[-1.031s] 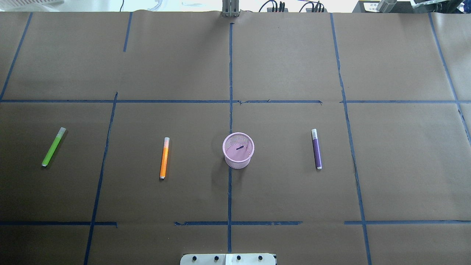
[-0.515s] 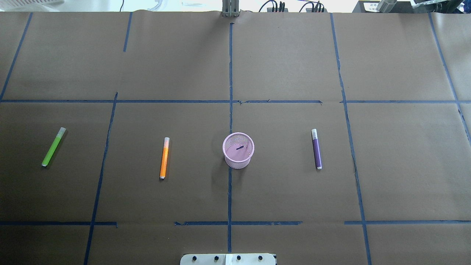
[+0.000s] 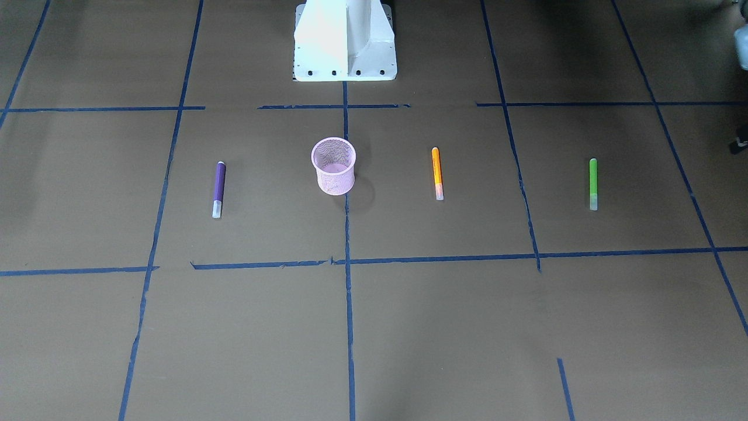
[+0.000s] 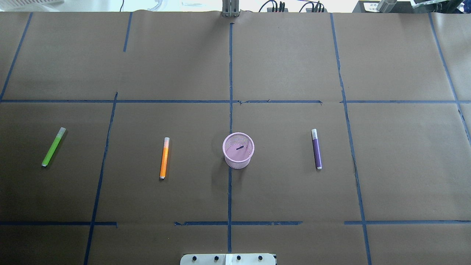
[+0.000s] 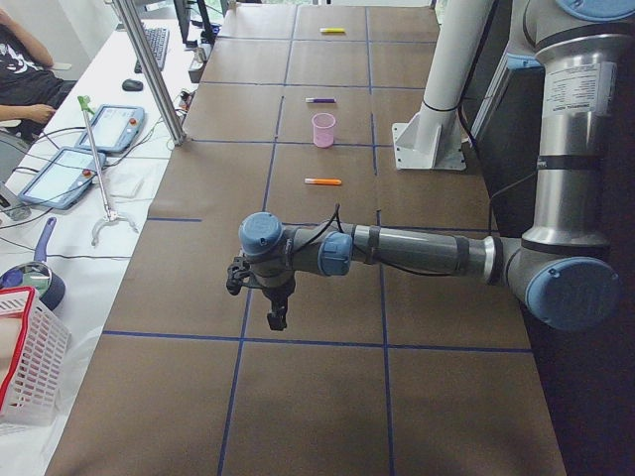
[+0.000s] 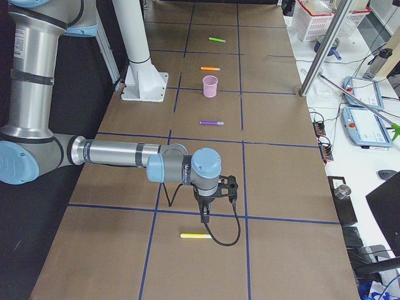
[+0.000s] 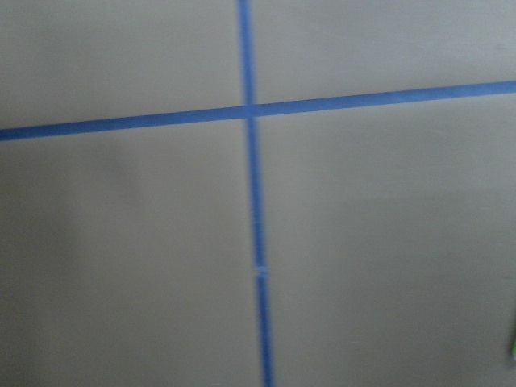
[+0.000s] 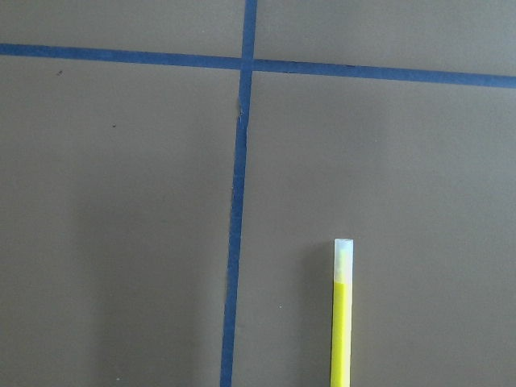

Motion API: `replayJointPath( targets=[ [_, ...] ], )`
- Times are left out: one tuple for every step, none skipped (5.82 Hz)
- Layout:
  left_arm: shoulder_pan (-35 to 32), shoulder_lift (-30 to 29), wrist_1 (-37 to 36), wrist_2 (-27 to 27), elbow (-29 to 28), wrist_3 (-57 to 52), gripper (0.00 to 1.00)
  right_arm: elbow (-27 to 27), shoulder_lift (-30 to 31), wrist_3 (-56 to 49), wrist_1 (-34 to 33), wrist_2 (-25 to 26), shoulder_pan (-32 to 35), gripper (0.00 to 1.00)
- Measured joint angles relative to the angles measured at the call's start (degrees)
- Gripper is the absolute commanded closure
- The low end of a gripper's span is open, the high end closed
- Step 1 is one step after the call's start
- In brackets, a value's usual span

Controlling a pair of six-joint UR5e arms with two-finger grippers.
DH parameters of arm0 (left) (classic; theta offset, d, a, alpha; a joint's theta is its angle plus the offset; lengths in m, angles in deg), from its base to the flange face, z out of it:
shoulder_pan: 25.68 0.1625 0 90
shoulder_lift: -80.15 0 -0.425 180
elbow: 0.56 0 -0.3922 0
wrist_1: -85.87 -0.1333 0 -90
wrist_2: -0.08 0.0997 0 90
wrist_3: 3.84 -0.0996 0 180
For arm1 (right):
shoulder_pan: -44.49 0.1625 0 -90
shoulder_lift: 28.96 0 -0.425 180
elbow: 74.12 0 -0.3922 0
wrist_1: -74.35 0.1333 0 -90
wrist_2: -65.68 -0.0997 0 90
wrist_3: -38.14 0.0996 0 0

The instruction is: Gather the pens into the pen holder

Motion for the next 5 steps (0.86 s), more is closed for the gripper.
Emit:
replayJointPath(
  targets=[
    [3.2, -1.4, 0.1, -0.2, 1.8, 3.8, 0.0, -1.1, 0.5, 0.0, 0.4, 0.3, -0.9, 0.0],
    [5.5, -3.7, 0.1, -0.2, 2.3, 6.1, 0.0, -4.5, 0.7, 0.3, 2.9, 0.9, -2.4, 0.0],
    [7.5, -6.0, 0.1, -0.2, 2.1, 7.6, 0.0, -10.6, 0.1, 0.6, 8.9, 1.5, -3.6, 0.0],
    [9.4, -7.3, 0.2, -0.2, 2.0, 8.2, 0.0, -17.2, -1.3, 0.8, 14.9, 1.8, -4.6, 0.0],
    [11.1, -8.2, 0.2, -0.1, 1.7, 8.5, 0.0, -22.1, -2.9, 1.1, 18.5, 1.8, -5.5, 0.0]
  ],
)
